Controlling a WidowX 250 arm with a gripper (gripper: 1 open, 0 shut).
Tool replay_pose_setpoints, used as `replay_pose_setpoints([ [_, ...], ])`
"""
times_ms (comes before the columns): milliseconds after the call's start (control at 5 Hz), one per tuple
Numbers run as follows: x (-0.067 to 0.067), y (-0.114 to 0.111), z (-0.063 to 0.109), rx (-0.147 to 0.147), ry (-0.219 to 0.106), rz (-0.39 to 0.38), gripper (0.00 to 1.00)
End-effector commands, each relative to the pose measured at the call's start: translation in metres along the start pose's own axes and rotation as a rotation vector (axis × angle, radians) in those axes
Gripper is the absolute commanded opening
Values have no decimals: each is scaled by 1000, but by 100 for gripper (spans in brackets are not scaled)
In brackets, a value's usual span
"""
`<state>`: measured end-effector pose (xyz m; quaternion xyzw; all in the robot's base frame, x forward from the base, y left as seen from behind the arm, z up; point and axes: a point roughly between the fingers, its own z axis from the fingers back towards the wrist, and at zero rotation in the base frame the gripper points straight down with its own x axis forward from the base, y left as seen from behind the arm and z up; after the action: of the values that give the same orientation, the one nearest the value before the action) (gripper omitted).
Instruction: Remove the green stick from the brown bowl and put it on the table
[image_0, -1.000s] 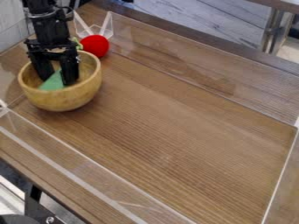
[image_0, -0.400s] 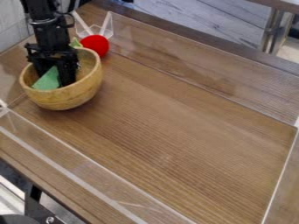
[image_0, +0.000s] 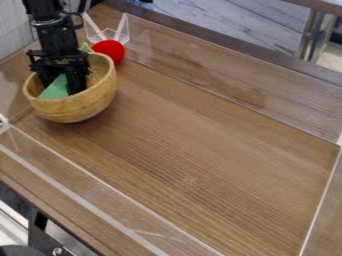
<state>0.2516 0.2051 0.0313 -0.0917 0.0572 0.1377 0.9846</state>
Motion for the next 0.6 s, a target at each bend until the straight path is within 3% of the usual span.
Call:
replay_pose_setpoints([
  [0,-7,4,2,-6,-6,24,0],
  [200,-12,2,-2,-17,5,30,0],
  [400,-15,7,6,-26,21,11,0],
])
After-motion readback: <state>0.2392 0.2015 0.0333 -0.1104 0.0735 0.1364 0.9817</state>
